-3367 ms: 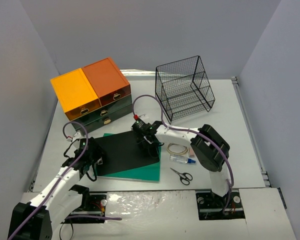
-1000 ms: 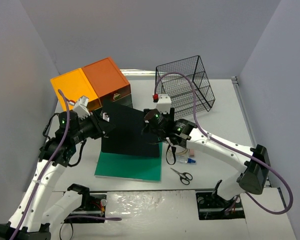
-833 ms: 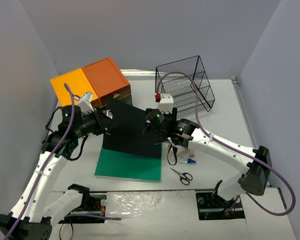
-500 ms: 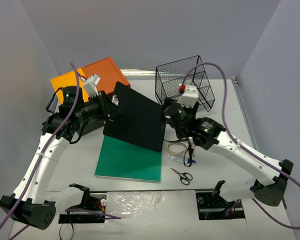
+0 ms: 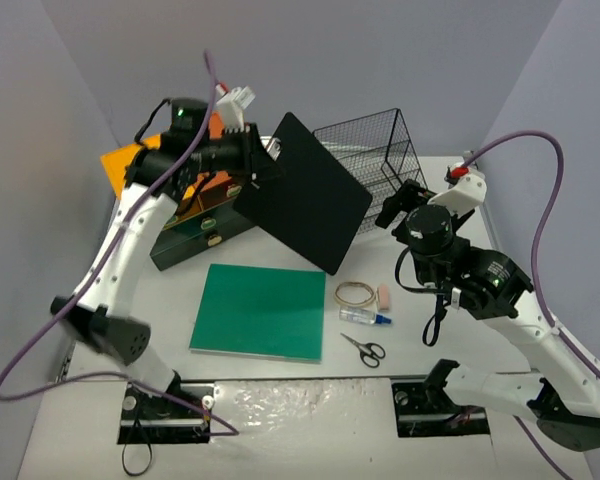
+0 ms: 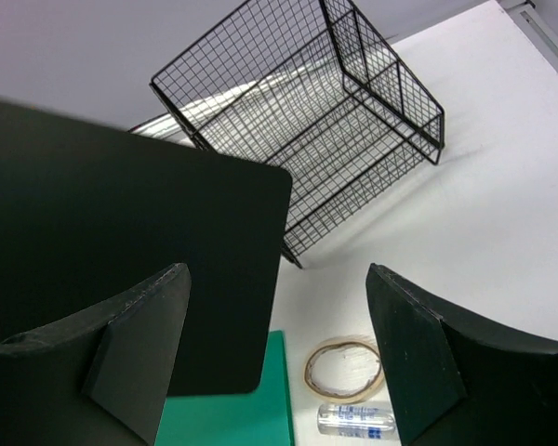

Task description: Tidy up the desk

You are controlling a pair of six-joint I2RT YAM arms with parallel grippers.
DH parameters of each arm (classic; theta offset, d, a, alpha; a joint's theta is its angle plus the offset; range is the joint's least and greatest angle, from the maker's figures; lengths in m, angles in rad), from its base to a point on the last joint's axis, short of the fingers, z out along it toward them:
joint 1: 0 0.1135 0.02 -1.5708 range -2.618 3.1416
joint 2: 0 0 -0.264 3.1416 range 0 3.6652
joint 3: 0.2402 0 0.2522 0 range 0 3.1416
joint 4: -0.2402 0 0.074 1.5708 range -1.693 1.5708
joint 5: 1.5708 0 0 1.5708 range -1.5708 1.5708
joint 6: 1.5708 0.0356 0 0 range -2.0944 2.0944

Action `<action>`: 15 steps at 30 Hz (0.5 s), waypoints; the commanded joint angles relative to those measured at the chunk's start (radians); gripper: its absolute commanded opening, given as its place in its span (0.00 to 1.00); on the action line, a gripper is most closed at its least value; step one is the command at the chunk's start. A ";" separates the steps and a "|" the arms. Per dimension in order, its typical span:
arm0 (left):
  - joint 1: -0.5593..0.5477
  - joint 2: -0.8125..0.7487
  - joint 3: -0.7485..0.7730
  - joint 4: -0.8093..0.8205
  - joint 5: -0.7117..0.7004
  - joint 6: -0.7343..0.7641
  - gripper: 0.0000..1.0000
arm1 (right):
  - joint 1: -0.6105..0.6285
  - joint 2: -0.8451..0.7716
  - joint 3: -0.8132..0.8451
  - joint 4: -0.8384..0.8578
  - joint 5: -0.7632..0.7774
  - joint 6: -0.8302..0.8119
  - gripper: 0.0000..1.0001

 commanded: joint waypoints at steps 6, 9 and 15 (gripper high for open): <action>-0.080 0.305 0.533 -0.129 -0.074 0.121 0.00 | 0.000 -0.123 -0.073 -0.081 -0.058 0.046 0.74; -0.097 0.365 0.564 -0.068 -0.061 0.109 0.00 | 0.000 -0.154 -0.074 -0.116 -0.054 0.022 0.74; -0.120 0.440 0.653 -0.020 -0.021 0.106 0.00 | 0.000 -0.195 -0.095 -0.127 -0.108 0.023 0.76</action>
